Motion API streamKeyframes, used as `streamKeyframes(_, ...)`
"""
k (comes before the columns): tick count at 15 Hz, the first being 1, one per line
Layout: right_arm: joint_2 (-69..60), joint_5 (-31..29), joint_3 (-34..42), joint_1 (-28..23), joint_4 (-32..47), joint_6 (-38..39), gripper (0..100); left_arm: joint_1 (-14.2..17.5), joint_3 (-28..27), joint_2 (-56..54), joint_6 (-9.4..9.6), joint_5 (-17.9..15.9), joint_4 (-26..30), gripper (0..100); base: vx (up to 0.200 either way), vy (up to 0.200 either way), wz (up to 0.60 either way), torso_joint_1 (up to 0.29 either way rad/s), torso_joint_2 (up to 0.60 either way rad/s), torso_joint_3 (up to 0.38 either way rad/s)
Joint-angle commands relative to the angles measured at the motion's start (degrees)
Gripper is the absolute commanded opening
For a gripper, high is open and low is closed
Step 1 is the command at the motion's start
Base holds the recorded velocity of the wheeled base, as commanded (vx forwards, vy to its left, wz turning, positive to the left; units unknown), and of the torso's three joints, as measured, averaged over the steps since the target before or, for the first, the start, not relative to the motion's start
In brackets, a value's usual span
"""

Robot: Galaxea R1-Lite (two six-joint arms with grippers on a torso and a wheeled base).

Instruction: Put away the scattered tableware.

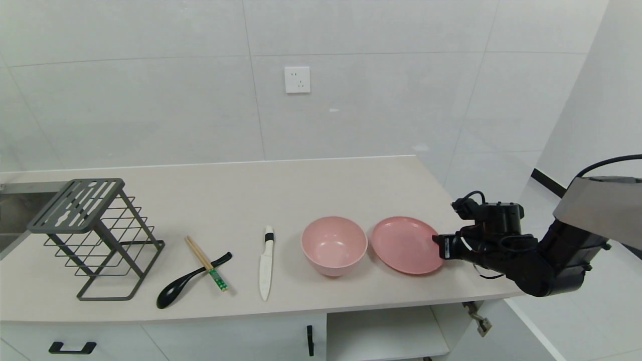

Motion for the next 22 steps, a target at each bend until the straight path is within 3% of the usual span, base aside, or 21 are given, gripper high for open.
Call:
streamKeyframes(1,-7.6,0.5,0.7,1.9,-0.1,8.9,0,0.0,0.0,0.1,-0.03,0.0,0.0,100,0.0,0.0,0.0,0.0,0.0,0.0)
streamKeyframes(3,-13.3,1.3,2.8,4.1,-0.1,17.9,0,0.0,0.0,0.1,-0.03,0.0,0.0,100,0.0,0.0,0.0,0.0,0.0,0.0)
streamKeyframes(5,-19.2,1.6,6.5,6.3,-0.1,21.3,0,0.0,0.0,0.1,0.67,-0.3,-0.1,100,0.0,0.0,0.0,0.0,0.0,0.0)
streamKeyframes(11,-27.4,0.4,13.8,5.3,-0.6,19.4,0,0.0,0.0,0.1,0.5,-0.9,-0.2,100,0.0,0.0,0.0,0.0,0.0,0.0)
streamKeyframes(16,-28.6,-0.8,22.0,4.2,-12.7,12.1,0,0.0,0.0,0.1,0.5,-1.2,0.0,100,0.0,0.0,0.0,0.0,0.0,0.0)
streamKeyframes(17,-28.5,-0.8,23.2,4.1,-15.8,12.1,0,0.0,0.0,0.1,0.58,-2.7,0.0,100,0.0,0.0,0.0,0.0,0.0,0.0)
streamKeyframes(19,-28.3,-0.8,24.6,4.2,-18.9,12.1,0,0.0,0.0,0.1,2.69,-5.3,-0.5,100,0.0,0.0,0.0,0.0,0.0,0.0)
streamKeyframes(20,-27.8,-0.8,25.3,4.3,-19.5,12.0,0,0.0,0.0,0.1,3.66,-6.1,-2.7,100,0.0,0.0,0.0,0.0,0.0,0.0)
streamKeyframes(22,-27.1,-0.7,26.2,4.3,-21.2,11.9,0,0.0,0.0,0.1,3.31,-6.3,-15.6,100,0.0,0.0,0.0,0.0,0.0,0.0)
